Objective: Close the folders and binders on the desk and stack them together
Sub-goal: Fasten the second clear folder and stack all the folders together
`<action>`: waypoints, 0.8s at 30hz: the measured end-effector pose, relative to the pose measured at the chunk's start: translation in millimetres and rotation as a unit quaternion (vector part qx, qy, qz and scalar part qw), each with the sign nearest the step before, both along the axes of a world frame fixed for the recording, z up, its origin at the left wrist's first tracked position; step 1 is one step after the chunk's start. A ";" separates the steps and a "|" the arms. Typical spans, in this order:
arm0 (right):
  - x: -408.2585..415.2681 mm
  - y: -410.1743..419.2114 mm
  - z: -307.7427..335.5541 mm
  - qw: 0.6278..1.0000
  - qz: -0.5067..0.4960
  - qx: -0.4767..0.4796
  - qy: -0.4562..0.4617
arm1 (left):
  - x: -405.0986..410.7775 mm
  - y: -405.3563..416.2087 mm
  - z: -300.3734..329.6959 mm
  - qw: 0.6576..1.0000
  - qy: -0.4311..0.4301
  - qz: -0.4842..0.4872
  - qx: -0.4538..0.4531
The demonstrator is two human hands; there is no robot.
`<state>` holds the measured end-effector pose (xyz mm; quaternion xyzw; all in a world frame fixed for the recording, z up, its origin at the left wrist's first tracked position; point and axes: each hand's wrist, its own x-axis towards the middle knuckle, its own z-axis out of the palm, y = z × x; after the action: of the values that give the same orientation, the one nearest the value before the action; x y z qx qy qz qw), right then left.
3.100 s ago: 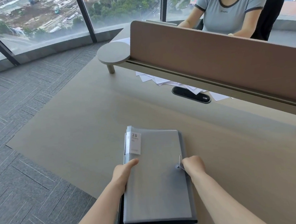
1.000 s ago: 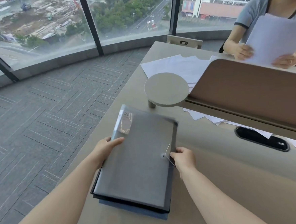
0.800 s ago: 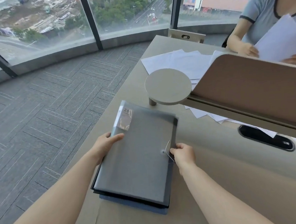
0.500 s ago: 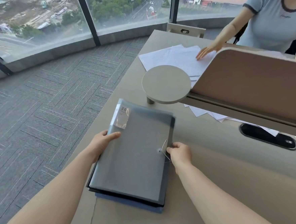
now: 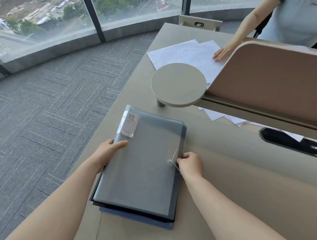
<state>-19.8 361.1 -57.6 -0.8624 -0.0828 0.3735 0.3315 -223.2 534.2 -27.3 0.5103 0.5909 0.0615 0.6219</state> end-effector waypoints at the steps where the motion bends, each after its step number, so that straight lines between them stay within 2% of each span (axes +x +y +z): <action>1: -0.1 0.4 0.1 1.000 0.001 -0.003 -0.001 | 0.3 -0.2 1.3 1.000 0.001 -0.004 0.001; 13: -1.6 -2.1 -1.1 0.998 0.017 -0.044 -0.029 | 3.1 0.1 2.8 0.998 0.038 -0.038 0.014; 18: -2.9 -6.2 2.6 0.999 0.010 -0.039 -0.026 | 3.7 -2.6 -1.3 0.995 0.059 -0.033 0.079; 24: -7.0 -24.8 7.1 0.999 -0.010 0.041 0.019 | 4.9 -6.3 2.2 0.971 0.140 -0.046 0.187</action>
<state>-26.7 336.3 -50.6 -0.8418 -0.0828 0.3823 0.3719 -218.2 528.0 -25.1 0.6480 0.6256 0.0703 0.4288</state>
